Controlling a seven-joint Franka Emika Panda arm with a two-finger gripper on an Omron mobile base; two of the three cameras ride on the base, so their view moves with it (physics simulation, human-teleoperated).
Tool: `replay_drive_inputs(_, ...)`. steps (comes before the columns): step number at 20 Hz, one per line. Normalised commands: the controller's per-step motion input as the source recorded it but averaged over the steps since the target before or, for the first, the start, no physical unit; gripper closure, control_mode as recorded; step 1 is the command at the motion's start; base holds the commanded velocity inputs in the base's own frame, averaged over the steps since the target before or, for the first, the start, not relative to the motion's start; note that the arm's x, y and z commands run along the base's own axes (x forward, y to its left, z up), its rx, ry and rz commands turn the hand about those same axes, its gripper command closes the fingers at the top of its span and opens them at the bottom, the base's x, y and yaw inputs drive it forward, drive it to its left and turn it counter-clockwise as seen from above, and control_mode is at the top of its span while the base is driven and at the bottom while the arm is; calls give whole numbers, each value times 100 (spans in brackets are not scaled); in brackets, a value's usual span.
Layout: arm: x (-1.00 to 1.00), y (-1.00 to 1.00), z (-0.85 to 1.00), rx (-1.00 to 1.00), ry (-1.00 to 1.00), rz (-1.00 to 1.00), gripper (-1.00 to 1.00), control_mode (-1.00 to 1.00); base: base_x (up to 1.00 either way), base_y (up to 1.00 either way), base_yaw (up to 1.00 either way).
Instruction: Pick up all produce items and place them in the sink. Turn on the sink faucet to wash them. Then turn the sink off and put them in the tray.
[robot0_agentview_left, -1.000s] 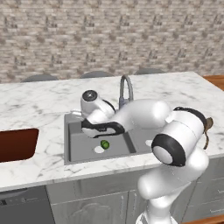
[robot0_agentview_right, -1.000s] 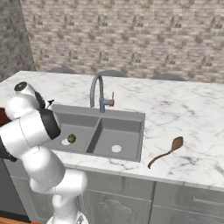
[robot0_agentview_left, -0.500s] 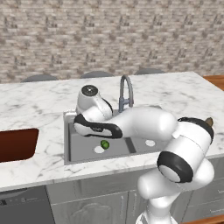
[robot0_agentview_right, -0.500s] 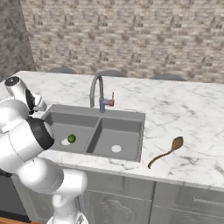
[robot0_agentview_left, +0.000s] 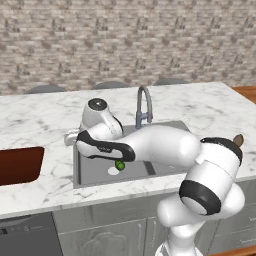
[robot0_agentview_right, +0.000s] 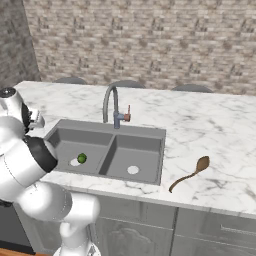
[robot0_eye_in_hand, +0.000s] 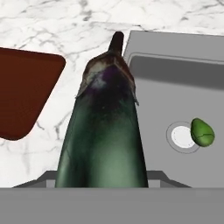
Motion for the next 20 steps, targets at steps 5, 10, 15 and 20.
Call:
replay_drive_inputs(5,-4,64,0,-13,6,7,100,-100,0,0,0)
replay_drive_inputs(10,0,72,0,-13,6,11,100,-100,0,0,0)
replay_drive_inputs(15,0,56,0,-8,6,8,100,-100,0,0,0)
replay_drive_inputs(20,0,27,0,0,5,2,100,-100,0,0,0)
